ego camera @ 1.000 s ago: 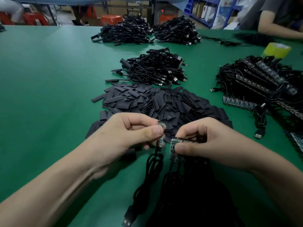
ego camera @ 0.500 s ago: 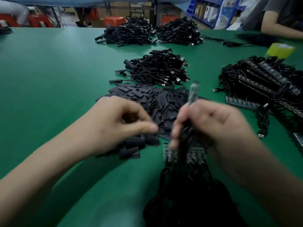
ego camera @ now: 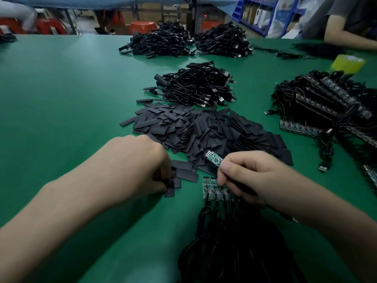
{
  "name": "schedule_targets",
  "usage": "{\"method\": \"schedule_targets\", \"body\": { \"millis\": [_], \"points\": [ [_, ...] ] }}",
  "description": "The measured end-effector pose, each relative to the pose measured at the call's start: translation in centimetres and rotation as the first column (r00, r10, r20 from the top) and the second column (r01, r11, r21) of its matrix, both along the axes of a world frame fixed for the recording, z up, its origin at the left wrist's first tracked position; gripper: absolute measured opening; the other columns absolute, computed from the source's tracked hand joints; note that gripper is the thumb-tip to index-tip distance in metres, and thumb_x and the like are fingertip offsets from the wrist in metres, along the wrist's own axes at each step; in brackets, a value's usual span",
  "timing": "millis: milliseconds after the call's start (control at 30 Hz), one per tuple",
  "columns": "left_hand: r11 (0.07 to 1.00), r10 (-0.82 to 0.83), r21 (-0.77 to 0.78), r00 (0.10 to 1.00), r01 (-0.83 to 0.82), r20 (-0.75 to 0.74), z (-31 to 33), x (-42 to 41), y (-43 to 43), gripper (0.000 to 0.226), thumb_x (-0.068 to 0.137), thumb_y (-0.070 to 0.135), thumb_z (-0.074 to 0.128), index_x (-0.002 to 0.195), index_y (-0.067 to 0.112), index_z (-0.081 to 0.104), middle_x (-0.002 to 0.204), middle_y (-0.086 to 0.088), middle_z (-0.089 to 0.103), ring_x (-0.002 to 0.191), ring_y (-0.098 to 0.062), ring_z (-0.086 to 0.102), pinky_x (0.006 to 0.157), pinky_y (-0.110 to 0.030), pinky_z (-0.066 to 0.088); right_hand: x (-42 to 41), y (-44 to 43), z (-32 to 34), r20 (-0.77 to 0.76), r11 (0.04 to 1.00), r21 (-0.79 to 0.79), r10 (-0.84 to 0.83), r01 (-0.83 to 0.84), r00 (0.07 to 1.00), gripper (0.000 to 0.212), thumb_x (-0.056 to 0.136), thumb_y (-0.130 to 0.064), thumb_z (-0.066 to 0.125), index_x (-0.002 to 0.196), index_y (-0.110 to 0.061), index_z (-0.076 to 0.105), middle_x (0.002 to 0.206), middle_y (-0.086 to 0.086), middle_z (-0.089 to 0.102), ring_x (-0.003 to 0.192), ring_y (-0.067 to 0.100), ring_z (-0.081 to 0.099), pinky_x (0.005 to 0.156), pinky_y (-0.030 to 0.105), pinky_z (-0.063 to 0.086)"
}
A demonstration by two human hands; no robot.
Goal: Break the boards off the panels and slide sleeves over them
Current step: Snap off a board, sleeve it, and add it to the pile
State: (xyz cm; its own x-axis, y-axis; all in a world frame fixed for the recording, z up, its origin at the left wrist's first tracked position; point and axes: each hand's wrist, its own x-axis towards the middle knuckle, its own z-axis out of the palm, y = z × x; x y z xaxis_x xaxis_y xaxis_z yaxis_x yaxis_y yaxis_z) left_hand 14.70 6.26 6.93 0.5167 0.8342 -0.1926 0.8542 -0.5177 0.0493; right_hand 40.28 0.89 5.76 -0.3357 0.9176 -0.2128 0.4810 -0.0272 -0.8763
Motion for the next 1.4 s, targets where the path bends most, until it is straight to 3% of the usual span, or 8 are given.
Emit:
{"method": "schedule_targets", "body": {
  "millis": [167, 267, 467, 567, 700, 800, 1267, 1400],
  "points": [
    [0.999, -0.03, 0.03, 0.956, 0.022, 0.292, 0.4, 0.6, -0.6, 0.018, 0.07, 0.058, 0.081, 0.081, 0.046, 0.073, 0.065, 0.04, 0.062, 0.066, 0.017, 0.061, 0.061, -0.013, 0.048, -0.5, -0.4, -1.5, 0.027, 0.983, 0.179, -0.045, 0.039, 0.999, 0.04, 0.096, -0.055, 0.059, 0.089, -0.018, 0.071, 0.059, -0.011, 0.048, 0.052, 0.001, 0.042, 0.051, 0.02, 0.034],
    [0.989, 0.029, -0.135, 0.808, 0.062, 0.589, 0.1, 1.8, -0.9, 0.011, 0.072, 0.04, 0.085, 0.079, 0.037, 0.078, 0.065, 0.021, 0.071, 0.058, 0.005, 0.066, 0.058, -0.009, 0.047, -0.8, -0.6, -1.7, -0.006, 0.961, 0.266, -0.083, 0.081, 0.997, 0.036, 0.089, -0.057, 0.066, 0.092, -0.022, 0.072, 0.063, -0.011, 0.056, 0.056, -0.003, 0.047, 0.053, 0.019, 0.037],
    [0.955, 0.161, -0.27, 0.547, 0.124, 0.821, -1.6, 3.3, -1.7, 0.011, 0.076, 0.027, 0.083, 0.086, 0.03, 0.079, 0.064, 0.005, 0.074, 0.052, -0.001, 0.065, 0.052, -0.015, 0.051, -0.9, -0.5, -1.8, -0.032, 0.961, 0.269, -0.061, 0.068, 0.998, 0.036, 0.096, -0.046, 0.066, 0.088, -0.011, 0.072, 0.068, 0.012, 0.059, 0.059, 0.013, 0.047, 0.058, 0.04, 0.037],
    [0.997, -0.032, -0.015, 0.596, 0.074, 0.802, -2.0, 3.7, -2.2, 0.028, 0.07, 0.048, 0.084, 0.095, 0.038, 0.077, 0.073, 0.014, 0.072, 0.063, 0.0, 0.065, 0.057, -0.018, 0.052, -0.5, -0.4, -1.9, -0.083, 0.958, 0.255, -0.116, 0.134, 0.99, 0.026, 0.098, -0.041, 0.065, 0.094, -0.017, 0.076, 0.081, 0.017, 0.068, 0.066, 0.027, 0.057, 0.063, 0.046, 0.046],
    [0.967, -0.216, 0.248, 0.677, 0.05, 0.704, -2.3, 4.2, -2.7, 0.024, 0.079, 0.046, 0.076, 0.099, 0.033, 0.079, 0.081, 0.017, 0.069, 0.072, 0.005, 0.061, 0.063, -0.023, 0.054, -0.4, -0.3, -2.2, -0.079, 0.96, 0.262, -0.085, 0.103, 0.993, 0.026, 0.097, -0.044, 0.063, 0.095, -0.021, 0.074, 0.076, 0.008, 0.067, 0.062, 0.011, 0.055, 0.061, 0.035, 0.043],
    [0.968, -0.176, 0.248, 0.632, -0.026, 0.754, -2.9, 4.0, -2.6, 0.023, 0.081, 0.041, 0.08, 0.098, 0.026, 0.081, 0.083, 0.014, 0.072, 0.073, 0.001, 0.065, 0.065, -0.026, 0.055, 0.0, -0.1, -2.3, -0.11, 0.975, 0.206, -0.062, 0.084, 0.992, 0.022, 0.102, -0.047, 0.054, 0.095, -0.03, 0.066, 0.066, -0.013, 0.062, 0.056, -0.004, 0.051, 0.058, 0.017, 0.04],
    [0.985, -0.031, 0.121, 0.559, -0.124, 0.829, -3.2, 3.6, -2.5, 0.023, 0.077, 0.038, 0.078, 0.096, 0.026, 0.082, 0.081, 0.012, 0.073, 0.064, -0.006, 0.07, 0.061, -0.026, 0.058, 1.3, 0.2, -2.6, 0.037, 0.973, 0.228, -0.046, 0.037, 0.998, 0.037, 0.095, -0.055, 0.048, 0.085, -0.025, 0.065, 0.059, -0.007, 0.048, 0.053, 0.008, 0.04, 0.053, 0.034, 0.036],
    [0.978, -0.1, 0.191, 0.609, -0.086, 0.787, -3.1, 3.5, -2.5, 0.021, 0.079, 0.03, 0.081, 0.099, 0.024, 0.082, 0.086, 0.013, 0.072, 0.068, 0.0, 0.066, 0.062, -0.018, 0.054, 1.4, 0.1, -2.3, 0.047, 0.968, 0.248, -0.047, 0.034, 0.998, 0.032, 0.099, -0.05, 0.05, 0.083, -0.026, 0.065, 0.059, -0.008, 0.049, 0.053, 0.008, 0.041, 0.055, 0.036, 0.036]
  ]
}}
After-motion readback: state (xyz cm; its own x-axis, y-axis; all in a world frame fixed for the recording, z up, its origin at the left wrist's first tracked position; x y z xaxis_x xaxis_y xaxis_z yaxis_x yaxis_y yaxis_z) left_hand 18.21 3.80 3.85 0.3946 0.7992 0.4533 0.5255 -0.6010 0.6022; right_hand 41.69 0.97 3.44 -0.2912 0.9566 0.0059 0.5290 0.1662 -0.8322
